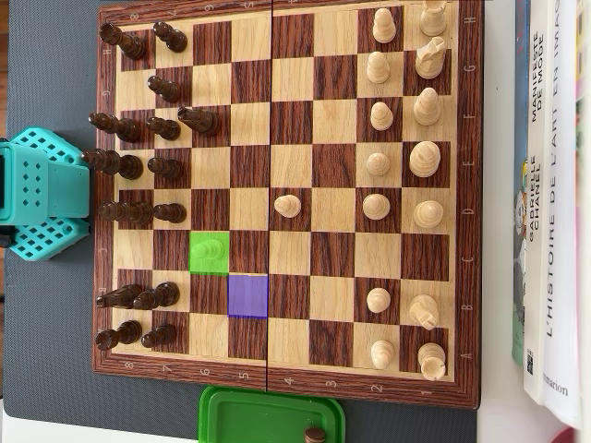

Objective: Play chess

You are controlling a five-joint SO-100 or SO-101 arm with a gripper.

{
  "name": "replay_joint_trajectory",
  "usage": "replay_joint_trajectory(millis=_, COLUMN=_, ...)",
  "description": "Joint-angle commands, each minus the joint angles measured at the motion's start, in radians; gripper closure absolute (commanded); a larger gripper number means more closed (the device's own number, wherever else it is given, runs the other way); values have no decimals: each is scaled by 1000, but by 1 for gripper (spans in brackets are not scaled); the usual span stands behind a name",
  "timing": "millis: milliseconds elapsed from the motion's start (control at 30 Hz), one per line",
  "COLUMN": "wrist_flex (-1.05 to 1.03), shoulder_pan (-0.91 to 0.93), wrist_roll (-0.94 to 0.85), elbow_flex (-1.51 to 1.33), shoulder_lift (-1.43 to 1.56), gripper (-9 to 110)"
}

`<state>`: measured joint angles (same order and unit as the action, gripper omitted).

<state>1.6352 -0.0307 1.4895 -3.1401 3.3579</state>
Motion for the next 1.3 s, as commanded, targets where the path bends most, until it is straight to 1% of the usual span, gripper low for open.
replay_joint_trajectory(millis=0, wrist_flex=49, shoulder_pan=0, wrist_roll=-3, elbow_flex=-20, shoulder_lift=-8, gripper=85)
replay_joint_trajectory(millis=233, wrist_flex=170, shoulder_pan=0, wrist_roll=-5, elbow_flex=-20, shoulder_lift=-8, gripper=85)
replay_joint_trajectory(millis=1267, wrist_flex=169, shoulder_pan=-5, wrist_roll=5, elbow_flex=-20, shoulder_lift=-8, gripper=85)
